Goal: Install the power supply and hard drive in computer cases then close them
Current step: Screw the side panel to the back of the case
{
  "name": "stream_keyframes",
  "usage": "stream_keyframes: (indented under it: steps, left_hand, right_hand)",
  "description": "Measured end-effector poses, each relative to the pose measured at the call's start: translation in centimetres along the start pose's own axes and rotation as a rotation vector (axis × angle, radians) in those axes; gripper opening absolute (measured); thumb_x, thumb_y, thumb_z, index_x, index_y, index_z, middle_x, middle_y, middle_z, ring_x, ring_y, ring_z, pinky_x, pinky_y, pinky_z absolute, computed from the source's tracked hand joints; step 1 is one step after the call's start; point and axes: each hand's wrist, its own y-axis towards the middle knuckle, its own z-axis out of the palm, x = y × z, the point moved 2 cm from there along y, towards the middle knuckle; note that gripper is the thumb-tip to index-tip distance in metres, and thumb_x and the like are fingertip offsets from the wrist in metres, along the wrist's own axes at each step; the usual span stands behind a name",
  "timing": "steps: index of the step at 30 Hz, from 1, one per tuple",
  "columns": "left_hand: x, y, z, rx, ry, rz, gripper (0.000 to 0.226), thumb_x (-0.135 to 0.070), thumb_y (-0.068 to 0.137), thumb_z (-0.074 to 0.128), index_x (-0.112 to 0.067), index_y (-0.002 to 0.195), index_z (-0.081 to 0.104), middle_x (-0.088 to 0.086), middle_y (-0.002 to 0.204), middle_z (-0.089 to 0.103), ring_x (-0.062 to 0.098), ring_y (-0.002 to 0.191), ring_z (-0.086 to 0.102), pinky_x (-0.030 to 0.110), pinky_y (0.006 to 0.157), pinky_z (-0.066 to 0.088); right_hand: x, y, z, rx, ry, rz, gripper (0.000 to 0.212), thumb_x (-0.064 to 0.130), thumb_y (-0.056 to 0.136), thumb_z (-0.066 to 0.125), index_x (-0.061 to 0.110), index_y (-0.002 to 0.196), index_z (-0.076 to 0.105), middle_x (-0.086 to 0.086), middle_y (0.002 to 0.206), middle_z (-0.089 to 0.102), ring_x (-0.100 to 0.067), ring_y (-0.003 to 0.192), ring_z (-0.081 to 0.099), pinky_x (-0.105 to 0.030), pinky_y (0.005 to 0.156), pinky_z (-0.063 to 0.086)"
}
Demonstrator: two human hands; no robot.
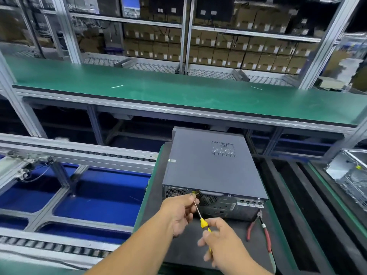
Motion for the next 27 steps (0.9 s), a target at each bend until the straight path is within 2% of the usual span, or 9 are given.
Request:
stream_keyframes:
  steps: [7, 15, 20, 24, 27]
  left_hand:
    - [-0.8, 1.8, 0.6, -0.008, 0.075, -0.014, 0.019, -0.004, 0.102, 0.055, -0.010, 0.095, 0.072, 0.000, 0.072, 0.072, 0.008, 0.056, 0.052, 0.019, 0.049, 0.042]
    - [-1.2, 3.0, 0.1, -0.019, 0.101, -0.008, 0.020, -0.001, 0.100, 0.058, -0.003, 0.085, 0.070, 0.005, 0.069, 0.072, 0.010, 0.056, 0.053, 0.018, 0.047, 0.047]
    - [-1.3, 3.1, 0.0, -0.020, 0.075, -0.021, 0.015, -0.001, 0.100, 0.059, -0.002, 0.089, 0.070, 0.007, 0.071, 0.072, 0.010, 0.057, 0.053, 0.018, 0.046, 0.047]
    - [-1.2, 3.4, 0.0, -0.027, 0.105, -0.017, 0.015, -0.002, 0.099, 0.061, -0.001, 0.088, 0.070, 0.007, 0.072, 0.070, 0.009, 0.055, 0.052, 0.018, 0.045, 0.045]
    - [-1.2, 3.6, 0.0, -0.048, 0.138, -0.006, 0.013, -0.004, 0.098, 0.062, 0.000, 0.089, 0.071, 0.006, 0.068, 0.069, 0.009, 0.051, 0.050, 0.018, 0.044, 0.044]
  right_hand:
    - [0.8, 1.0, 1.5, 0.007, 0.186, 0.078, 0.012, 0.012, 0.105, 0.051, 0.020, 0.110, 0.058, -0.015, 0.083, 0.077, -0.029, 0.056, 0.065, -0.027, 0.043, 0.043]
    - [1.2, 1.1, 2.2, -0.003, 0.237, 0.100, 0.013, 0.013, 0.105, 0.052, 0.022, 0.111, 0.060, -0.014, 0.083, 0.077, -0.028, 0.057, 0.066, -0.030, 0.044, 0.046]
    - [1.3, 1.3, 2.6, -0.010, 0.270, 0.101, 0.014, 0.014, 0.106, 0.051, 0.023, 0.112, 0.060, -0.015, 0.085, 0.077, -0.028, 0.058, 0.066, -0.031, 0.047, 0.048]
    - [1.4, 1.3, 3.2, 0.018, 0.467, 0.179, 0.016, 0.013, 0.109, 0.047, 0.016, 0.116, 0.061, -0.025, 0.090, 0.076, -0.030, 0.057, 0.063, -0.034, 0.051, 0.054]
    - [1.6, 1.2, 3.7, 0.027, 0.620, 0.261, 0.022, 0.009, 0.109, 0.043, 0.009, 0.116, 0.065, -0.028, 0.086, 0.075, -0.028, 0.055, 0.061, -0.035, 0.051, 0.054]
